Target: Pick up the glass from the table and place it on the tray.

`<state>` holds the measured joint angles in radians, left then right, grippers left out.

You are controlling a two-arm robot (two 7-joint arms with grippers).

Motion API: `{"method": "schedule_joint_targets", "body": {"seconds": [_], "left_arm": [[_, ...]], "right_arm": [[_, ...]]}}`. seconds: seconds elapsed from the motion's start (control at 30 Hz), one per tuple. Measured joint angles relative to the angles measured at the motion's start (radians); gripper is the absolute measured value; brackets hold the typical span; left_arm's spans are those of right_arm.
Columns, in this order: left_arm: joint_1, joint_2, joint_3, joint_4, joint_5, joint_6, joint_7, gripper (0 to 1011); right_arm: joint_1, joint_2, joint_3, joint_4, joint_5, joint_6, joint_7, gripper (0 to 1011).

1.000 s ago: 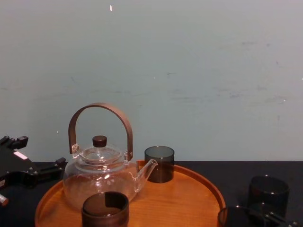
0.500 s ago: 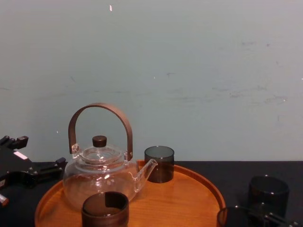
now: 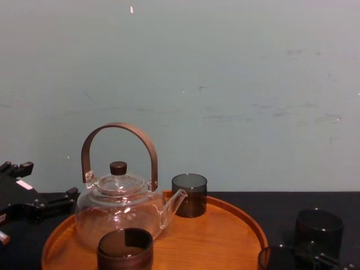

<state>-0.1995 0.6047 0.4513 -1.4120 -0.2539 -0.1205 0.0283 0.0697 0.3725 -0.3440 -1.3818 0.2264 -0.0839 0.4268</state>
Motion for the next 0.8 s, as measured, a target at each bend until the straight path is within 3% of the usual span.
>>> {"method": "schedule_joint_targets", "body": {"seconds": [0.4, 0.8], "left_arm": [[0.0, 0.0, 0.0, 0.0, 0.0, 0.0, 0.0, 1001], [0.0, 0.0, 0.0, 0.0, 0.0, 0.0, 0.0, 1001]], "right_arm": [[0.0, 0.0, 0.0, 0.001, 0.001, -0.001, 0.002, 904], [0.005, 0.015, -0.003, -0.016, 0.038, -0.007, 0.033, 904]]}}
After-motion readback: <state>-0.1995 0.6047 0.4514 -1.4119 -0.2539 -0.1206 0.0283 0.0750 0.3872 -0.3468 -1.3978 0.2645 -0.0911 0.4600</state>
